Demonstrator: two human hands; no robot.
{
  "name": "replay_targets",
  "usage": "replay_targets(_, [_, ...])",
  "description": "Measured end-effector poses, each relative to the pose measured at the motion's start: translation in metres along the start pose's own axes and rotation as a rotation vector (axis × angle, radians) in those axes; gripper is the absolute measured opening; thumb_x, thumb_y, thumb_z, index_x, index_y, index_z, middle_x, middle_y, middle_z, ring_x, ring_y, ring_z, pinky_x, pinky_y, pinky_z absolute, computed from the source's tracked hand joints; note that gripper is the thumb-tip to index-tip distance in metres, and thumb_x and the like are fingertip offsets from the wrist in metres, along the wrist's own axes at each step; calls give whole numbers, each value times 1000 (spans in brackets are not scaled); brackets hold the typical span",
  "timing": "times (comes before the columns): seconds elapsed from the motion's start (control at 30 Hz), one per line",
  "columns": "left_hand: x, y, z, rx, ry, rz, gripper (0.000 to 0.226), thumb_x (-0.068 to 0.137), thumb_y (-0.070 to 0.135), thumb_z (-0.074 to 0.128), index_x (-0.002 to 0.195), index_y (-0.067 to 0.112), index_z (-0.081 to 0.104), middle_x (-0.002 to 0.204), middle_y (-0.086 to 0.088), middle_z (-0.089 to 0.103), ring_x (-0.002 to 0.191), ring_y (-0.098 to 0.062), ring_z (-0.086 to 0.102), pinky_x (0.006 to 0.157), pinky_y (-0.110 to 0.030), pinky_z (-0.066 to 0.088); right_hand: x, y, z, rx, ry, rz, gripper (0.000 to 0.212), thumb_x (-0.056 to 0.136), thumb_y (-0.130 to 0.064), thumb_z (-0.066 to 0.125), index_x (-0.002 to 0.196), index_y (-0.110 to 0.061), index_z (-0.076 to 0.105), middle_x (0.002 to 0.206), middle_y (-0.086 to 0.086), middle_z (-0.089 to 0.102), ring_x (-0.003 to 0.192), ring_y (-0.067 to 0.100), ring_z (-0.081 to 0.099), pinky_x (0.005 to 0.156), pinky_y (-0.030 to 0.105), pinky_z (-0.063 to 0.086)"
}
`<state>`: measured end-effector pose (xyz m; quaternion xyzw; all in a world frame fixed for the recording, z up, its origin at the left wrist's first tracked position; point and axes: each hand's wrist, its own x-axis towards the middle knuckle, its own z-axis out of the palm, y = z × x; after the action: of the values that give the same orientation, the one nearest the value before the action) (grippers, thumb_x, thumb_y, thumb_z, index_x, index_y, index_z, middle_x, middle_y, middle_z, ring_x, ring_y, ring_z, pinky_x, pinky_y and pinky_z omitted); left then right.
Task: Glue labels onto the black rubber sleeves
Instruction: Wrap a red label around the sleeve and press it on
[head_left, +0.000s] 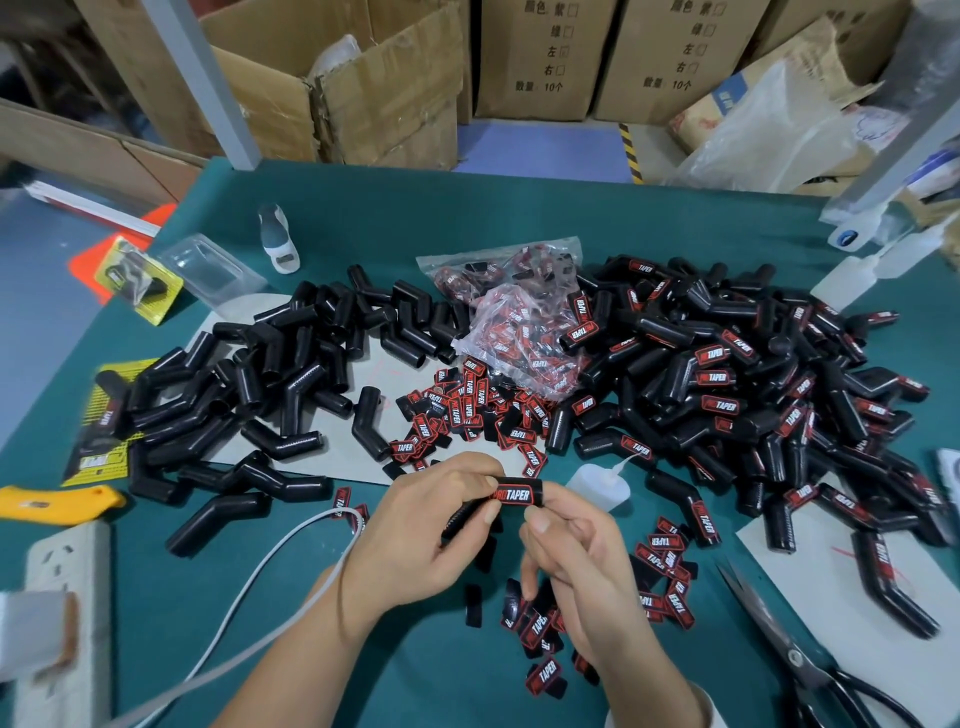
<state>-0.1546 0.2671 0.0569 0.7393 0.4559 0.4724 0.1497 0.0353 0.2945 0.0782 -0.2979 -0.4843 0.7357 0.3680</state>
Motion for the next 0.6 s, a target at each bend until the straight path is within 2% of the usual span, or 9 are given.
replay_targets(0.27, [1,3,-1,15,10,19,9,108,22,51,116,17,50,117,1,63,90,-23,67,75,-37,56,-1,-3,0,-23,2,-11,40,98,-33,61,130,-13,71,56,-18,30,51,7,29,50,29,46])
replay_targets(0.4, [0,9,-1,-19,36,57,22,108,18,55,127,23,46,119,-1,63,88,-25,67,72,-36,55,-4,-2,1,-32,-11,-37,43,99,-43,64,129,-13,71,56,-19,32,49,9,29,52,29,49])
replay_targets(0.5, [-1,11,0,-69,54,51,27,107,15,57,131,23,47,124,-3,64,97,-27,69,77,-40,57,-6,0,1,-41,-17,-41,48,99,-50,66,130,-14,70,56,-19,32,48,6,32,53,33,50])
replay_targets(0.6, [0,12,0,-79,57,37,27,108,15,57,133,22,48,133,-1,63,113,-25,70,89,-39,58,-5,2,0,-91,16,-28,47,100,-52,65,131,-16,70,55,-18,33,46,4,40,54,40,48])
